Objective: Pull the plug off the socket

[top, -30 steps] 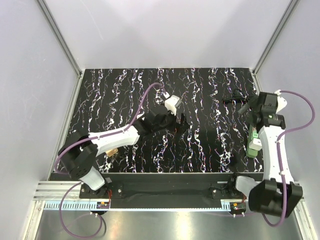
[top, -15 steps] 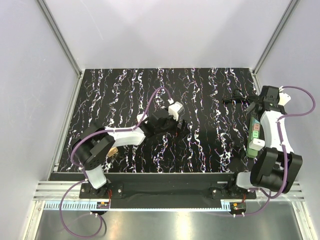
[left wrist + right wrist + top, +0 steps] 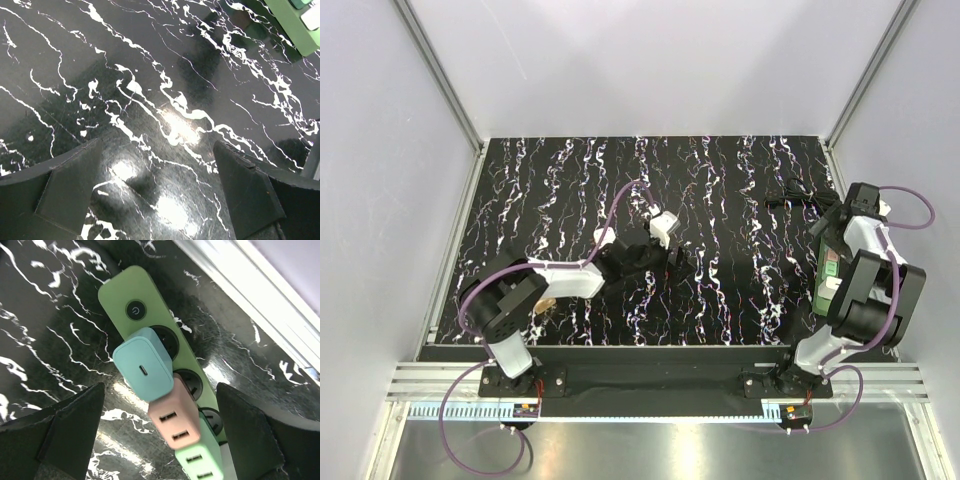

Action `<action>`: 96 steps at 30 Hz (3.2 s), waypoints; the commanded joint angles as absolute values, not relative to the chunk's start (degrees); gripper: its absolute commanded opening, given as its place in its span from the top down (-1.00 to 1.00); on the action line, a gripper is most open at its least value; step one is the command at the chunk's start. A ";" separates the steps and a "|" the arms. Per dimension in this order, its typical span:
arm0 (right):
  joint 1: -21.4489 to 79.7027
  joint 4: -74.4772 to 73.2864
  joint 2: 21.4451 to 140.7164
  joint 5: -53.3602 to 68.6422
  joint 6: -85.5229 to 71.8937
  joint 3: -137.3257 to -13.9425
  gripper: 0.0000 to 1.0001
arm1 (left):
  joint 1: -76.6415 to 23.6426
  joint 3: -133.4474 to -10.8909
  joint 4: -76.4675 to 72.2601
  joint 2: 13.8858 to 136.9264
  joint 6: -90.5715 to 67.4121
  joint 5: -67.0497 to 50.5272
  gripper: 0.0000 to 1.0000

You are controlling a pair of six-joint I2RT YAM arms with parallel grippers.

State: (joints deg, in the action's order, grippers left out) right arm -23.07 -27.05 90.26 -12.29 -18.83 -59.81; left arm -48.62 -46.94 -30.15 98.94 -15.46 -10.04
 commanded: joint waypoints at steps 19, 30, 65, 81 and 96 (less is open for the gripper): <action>-23.38 -29.44 100.55 -12.83 -17.49 -63.02 -0.76 | -48.60 -43.94 -39.02 93.78 -14.76 -7.56 -0.98; -22.94 -30.15 99.67 -6.42 -23.64 -61.26 -0.04 | -48.60 -45.17 -37.62 94.39 -14.41 -8.17 -0.98; -0.35 -22.15 100.45 -8.53 -51.95 -61.61 -0.09 | -50.00 -51.50 -33.14 99.23 -11.26 -10.29 -0.98; 0.44 -24.87 92.99 -7.39 -35.70 -60.82 -0.97 | -62.58 -66.17 -29.72 106.96 -0.35 2.29 -0.98; -8.43 -21.36 95.97 3.60 -32.96 -56.78 -0.76 | -64.07 -84.55 -21.18 120.66 4.57 -2.99 -0.98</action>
State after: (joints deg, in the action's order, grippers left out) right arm -6.26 -24.40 95.50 -0.64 -34.09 -57.47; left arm -64.14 -81.45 -21.19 118.87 2.09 -0.93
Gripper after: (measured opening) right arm 0.891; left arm 0.987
